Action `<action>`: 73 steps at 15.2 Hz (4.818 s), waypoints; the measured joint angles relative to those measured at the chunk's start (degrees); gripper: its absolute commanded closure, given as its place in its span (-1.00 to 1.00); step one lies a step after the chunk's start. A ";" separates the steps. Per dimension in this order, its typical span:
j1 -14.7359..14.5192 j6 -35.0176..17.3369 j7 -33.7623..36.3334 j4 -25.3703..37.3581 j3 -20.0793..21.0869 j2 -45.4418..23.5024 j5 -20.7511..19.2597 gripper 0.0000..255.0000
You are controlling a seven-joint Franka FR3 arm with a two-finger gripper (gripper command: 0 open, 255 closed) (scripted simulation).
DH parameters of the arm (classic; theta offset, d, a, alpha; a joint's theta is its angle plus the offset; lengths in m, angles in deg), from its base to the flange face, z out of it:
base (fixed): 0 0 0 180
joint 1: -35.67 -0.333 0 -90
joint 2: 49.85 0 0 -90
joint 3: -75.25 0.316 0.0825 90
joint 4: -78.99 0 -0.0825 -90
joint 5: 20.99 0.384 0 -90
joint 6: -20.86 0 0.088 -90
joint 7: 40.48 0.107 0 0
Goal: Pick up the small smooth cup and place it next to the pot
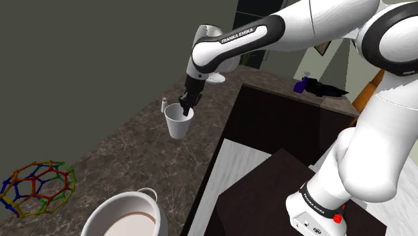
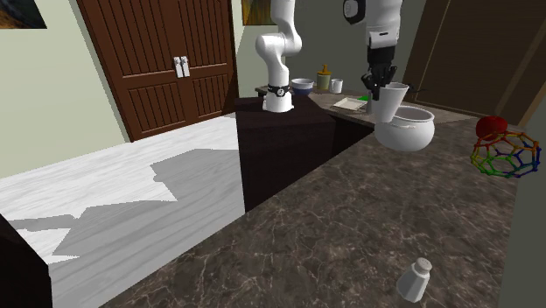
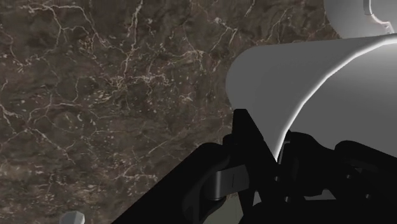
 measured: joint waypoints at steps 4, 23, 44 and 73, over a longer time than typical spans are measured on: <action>-3.07 -1.77 5.20 -0.76 2.12 0.05 -0.48 1.00; -12.95 -7.75 21.89 4.40 7.91 -8.07 -3.69 1.00; -12.70 -20.84 19.08 2.16 8.07 -18.46 -2.45 1.00; -12.86 -27.11 17.21 2.45 8.65 -25.68 -1.51 -1.00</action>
